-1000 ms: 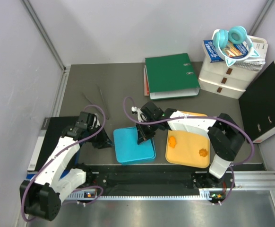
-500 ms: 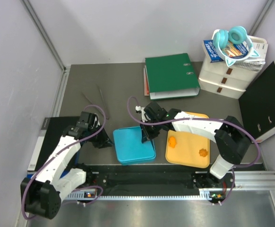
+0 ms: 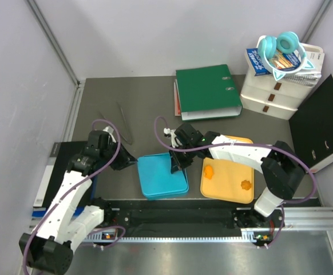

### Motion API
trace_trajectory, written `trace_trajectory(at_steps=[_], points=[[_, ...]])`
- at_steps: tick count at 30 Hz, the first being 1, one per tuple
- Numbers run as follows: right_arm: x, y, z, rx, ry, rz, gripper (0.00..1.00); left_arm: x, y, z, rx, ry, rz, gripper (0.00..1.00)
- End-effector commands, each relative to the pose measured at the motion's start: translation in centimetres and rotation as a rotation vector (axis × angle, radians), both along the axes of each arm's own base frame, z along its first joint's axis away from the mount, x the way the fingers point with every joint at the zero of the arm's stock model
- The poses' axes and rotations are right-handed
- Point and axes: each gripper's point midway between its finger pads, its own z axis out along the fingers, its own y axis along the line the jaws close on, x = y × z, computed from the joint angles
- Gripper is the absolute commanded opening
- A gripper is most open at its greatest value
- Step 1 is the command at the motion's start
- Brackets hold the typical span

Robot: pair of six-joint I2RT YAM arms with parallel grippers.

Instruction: Pack the cookies

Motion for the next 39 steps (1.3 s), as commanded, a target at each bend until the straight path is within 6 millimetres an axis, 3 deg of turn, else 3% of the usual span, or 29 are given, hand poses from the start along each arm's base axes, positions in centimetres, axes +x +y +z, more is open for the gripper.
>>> trace_trajectory(at_steps=[1,7,13,25,33,39], points=[[0.7,1.0,2.7,0.081,-0.053,0.019,0.09,-0.9,-3.2,-2.2,-0.157,0.099,-0.096,0.22],[0.7,1.2,3.2,0.096,-0.052,0.023,0.16,-1.6,-4.9,-3.7,-0.226,0.138,-0.158,0.22],[0.6,1.4,4.1,0.121,-0.06,0.023,0.24,-3.1,-3.8,-7.2,-0.13,0.282,-0.135,0.21],[0.9,0.9,4.5,0.109,-0.085,0.005,0.26,-0.8,-3.1,-5.9,-0.081,0.175,-0.092,0.22],[0.8,2.2,7.8,0.236,-0.117,0.022,0.28,1.0,-3.5,-6.5,-0.063,0.178,-0.105,0.22],[1.2,3.3,6.9,0.221,-0.082,0.035,0.28,2.8,-4.2,-6.1,-0.065,0.168,-0.125,0.22]])
